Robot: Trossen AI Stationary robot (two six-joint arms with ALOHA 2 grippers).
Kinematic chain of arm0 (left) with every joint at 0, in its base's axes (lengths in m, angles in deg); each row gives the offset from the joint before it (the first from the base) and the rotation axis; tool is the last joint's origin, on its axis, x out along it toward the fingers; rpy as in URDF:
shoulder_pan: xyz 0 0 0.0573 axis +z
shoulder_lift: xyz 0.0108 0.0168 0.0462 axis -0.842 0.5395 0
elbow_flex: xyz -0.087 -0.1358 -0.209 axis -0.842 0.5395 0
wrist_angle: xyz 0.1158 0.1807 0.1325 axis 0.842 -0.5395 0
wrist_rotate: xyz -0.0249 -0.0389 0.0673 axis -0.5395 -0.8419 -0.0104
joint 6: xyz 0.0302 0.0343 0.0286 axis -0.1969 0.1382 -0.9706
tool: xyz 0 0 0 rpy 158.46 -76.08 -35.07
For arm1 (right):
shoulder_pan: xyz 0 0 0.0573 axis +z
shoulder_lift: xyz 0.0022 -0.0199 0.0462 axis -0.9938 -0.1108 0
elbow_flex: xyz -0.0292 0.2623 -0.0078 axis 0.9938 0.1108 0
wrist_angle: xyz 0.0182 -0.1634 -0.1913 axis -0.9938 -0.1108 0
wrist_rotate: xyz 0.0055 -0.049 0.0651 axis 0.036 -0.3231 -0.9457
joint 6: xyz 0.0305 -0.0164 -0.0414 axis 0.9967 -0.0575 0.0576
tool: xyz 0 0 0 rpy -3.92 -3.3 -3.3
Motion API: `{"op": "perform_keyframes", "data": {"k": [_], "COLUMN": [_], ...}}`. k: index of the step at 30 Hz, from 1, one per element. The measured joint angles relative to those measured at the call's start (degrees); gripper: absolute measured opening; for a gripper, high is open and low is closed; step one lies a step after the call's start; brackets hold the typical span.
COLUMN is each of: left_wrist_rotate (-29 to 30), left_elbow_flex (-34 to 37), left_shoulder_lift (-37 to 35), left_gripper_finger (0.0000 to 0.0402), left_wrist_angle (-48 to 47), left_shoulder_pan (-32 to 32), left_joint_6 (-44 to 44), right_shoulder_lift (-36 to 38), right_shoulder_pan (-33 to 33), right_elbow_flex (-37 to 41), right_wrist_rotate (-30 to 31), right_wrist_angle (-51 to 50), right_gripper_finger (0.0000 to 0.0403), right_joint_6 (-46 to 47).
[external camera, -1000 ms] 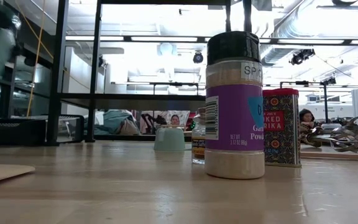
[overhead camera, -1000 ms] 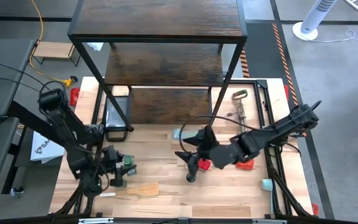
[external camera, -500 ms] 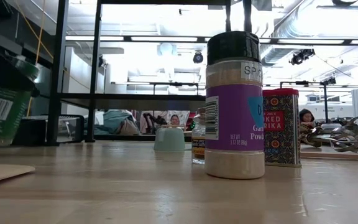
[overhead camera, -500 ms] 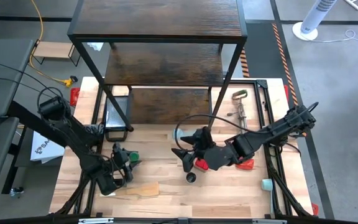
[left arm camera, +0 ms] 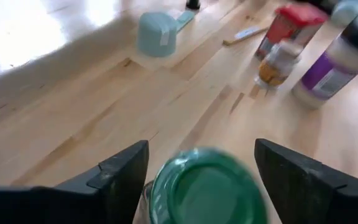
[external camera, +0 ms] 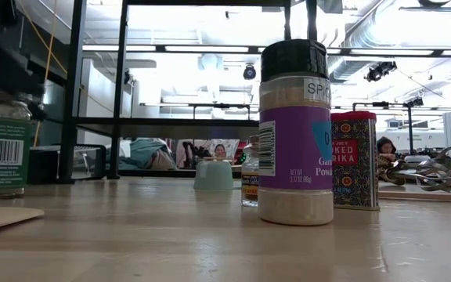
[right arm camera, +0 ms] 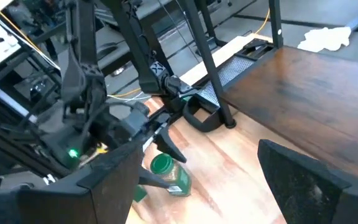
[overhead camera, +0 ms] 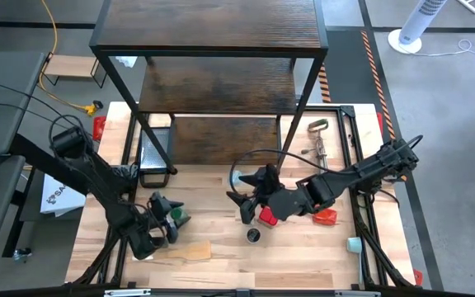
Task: Shelf spices
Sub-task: Adjust the shelf on the table
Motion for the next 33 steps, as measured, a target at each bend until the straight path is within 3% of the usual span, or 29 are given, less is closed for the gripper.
{"op": "perform_keyframes", "data": {"k": [8,12,17,21,23,25,27,29,31,33], "left_wrist_rotate": [5.43,5.76,8.28,8.99,9.2,11.42,16.58,22.54,26.78,26.78], "left_elbow_flex": [-0.07,-0.14,-0.22,-0.24,-0.24,-0.22,-0.22,-0.22,-0.22,-0.22], "left_shoulder_lift": [-12.1,-20.71,-31.02,-36.82,-38.99,-40.8,-42.58,-43.58,-44.04,-44.04], "left_gripper_finger": [0.029,0.0289,0.0247,0.0141,0.0061,0.0018,0.0013,0.0004,0.0002,0.0001], "left_wrist_angle": [-0.04,1.36,3.72,1.39,-1.65,-5.66,-10.43,-14.21,-14.3,-11.72], "left_shoulder_pan": [0.0,0.0,-0.65,-0.99,-0.98,-0.94,-0.5,0.43,1.42,2.03], "left_joint_6": [-7.04,-8.07,-13.26,-14.0,-11.83,-6.64,3.2,12.94,17.7,18.6], "right_shoulder_lift": [0.24,1.19,1.2,1.2,1.15,1.14,1.41,3.38,5.55,7.98], "right_shoulder_pan": [-0.06,1.11,6.41,11.93,14.89,17.88,19.28,19.62,19.16,18.61], "right_elbow_flex": [0.0,-0.78,-1.72,-1.54,-1.3,-1.29,-1.05,2.11,5.7,9.69], "right_wrist_rotate": [-0.49,-3.53,-5.78,-6.79,-7.96,-10.37,-15.8,-17.36,-18.07,-18.52], "right_wrist_angle": [-0.51,-10.97,-32.84,-49.67,-58.77,-68.43,-71.64,-69.7,-70.01,-70.24], "right_gripper_finger": [0.0313,0.029,0.0181,0.0046,0.0015,0.0013,0.0004,0.0003,0.0001,0.0001], "right_joint_6": [-2.79,9.01,29.07,48.53,59.89,72.64,75.11,75.02,75.16,75.22]}}
